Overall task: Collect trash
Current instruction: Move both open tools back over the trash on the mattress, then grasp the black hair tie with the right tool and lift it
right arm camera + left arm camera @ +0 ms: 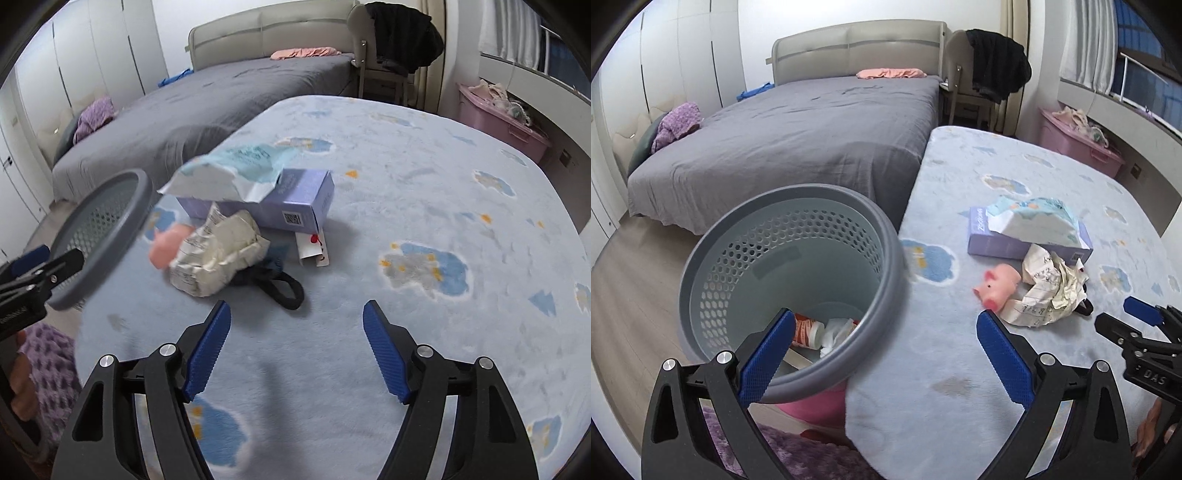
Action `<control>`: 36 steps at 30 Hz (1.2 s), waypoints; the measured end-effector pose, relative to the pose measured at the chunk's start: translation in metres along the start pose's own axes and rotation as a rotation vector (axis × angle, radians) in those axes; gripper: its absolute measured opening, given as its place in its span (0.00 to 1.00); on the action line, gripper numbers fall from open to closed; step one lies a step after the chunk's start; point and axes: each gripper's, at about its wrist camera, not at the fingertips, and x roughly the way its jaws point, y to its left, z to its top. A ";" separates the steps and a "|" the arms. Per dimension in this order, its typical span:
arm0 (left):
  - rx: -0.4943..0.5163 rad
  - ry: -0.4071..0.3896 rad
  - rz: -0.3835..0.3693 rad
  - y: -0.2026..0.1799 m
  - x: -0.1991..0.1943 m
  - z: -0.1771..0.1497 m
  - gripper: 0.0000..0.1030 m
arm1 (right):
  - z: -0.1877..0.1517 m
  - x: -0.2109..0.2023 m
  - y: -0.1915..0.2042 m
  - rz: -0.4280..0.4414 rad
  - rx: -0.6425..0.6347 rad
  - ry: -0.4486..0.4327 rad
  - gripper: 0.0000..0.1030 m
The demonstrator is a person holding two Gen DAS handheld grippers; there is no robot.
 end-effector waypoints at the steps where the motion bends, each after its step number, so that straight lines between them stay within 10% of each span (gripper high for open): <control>1: 0.001 0.003 0.001 -0.001 0.001 0.000 0.94 | 0.001 0.003 0.000 0.000 -0.005 0.003 0.69; 26: -0.013 0.063 0.012 -0.002 0.025 -0.001 0.94 | 0.026 0.049 0.019 0.026 -0.099 0.057 0.68; 36: -0.023 0.052 0.003 -0.001 0.017 -0.002 0.94 | 0.019 0.038 0.022 0.086 -0.054 0.031 0.15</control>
